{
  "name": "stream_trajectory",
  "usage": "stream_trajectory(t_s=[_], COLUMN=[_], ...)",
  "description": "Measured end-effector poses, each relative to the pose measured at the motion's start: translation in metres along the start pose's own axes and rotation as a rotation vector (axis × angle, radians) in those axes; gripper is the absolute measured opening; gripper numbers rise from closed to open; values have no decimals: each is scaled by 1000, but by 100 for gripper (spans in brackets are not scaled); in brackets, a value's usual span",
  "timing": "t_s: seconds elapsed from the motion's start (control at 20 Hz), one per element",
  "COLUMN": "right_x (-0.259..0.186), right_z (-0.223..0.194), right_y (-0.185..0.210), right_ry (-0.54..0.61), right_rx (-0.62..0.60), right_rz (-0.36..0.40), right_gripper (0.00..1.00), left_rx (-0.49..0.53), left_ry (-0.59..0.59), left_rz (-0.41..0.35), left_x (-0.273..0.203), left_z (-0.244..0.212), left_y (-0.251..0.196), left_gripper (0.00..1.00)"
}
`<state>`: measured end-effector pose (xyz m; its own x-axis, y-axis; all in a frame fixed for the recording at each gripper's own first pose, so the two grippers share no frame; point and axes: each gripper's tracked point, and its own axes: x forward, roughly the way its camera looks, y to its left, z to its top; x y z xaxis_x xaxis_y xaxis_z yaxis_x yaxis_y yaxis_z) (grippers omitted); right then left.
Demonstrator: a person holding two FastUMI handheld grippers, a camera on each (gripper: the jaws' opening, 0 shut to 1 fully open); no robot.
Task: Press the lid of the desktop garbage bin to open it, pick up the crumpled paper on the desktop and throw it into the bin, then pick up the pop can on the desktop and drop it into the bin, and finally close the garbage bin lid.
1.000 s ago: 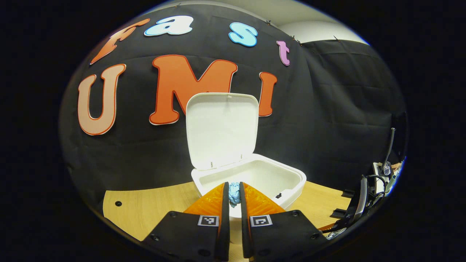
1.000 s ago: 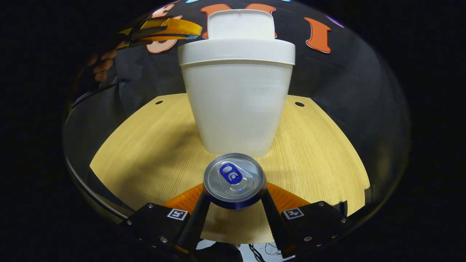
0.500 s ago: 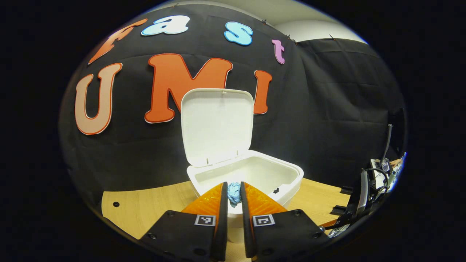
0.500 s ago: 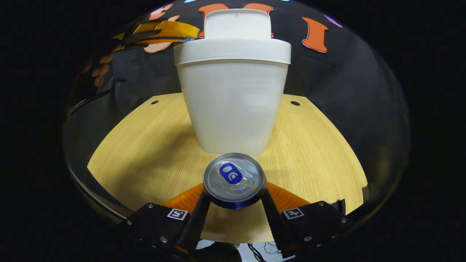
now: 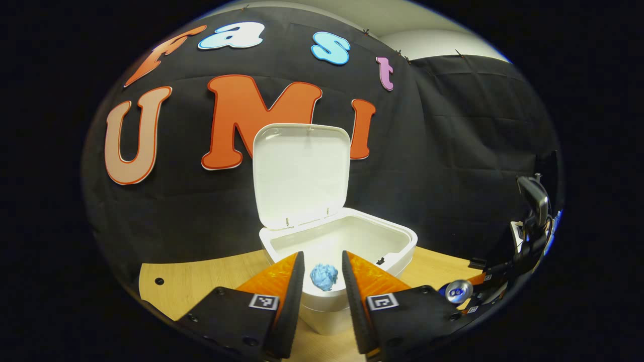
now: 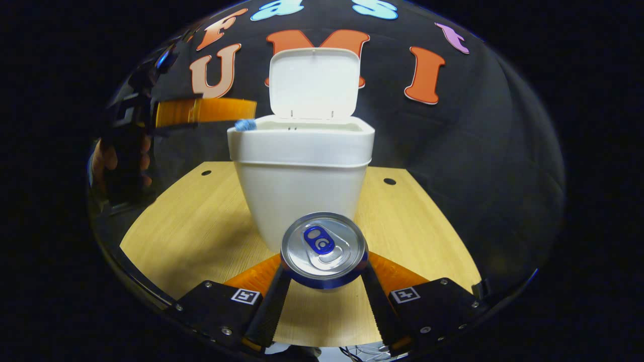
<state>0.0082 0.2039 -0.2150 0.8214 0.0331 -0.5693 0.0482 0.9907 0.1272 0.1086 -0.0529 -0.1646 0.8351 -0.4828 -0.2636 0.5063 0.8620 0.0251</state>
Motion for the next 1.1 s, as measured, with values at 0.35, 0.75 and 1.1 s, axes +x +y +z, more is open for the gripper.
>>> stream_trajectory(t_s=[0.35,0.75,1.1], right_x=[-20,-27,-22], right_z=[74,140,179], right_y=[-27,-40,-36], right_ry=[-136,-253,-328], right_rx=[-34,-86,-107], right_rz=[-40,-39,-7], right_gripper=[79,79,79], left_rx=[11,39,66], left_ry=[-3,2,-2], left_rz=[0,50,110], left_x=[-4,-10,-19], left_z=[-1,-3,-2], left_y=[0,10,24], left_gripper=[72,94,94])
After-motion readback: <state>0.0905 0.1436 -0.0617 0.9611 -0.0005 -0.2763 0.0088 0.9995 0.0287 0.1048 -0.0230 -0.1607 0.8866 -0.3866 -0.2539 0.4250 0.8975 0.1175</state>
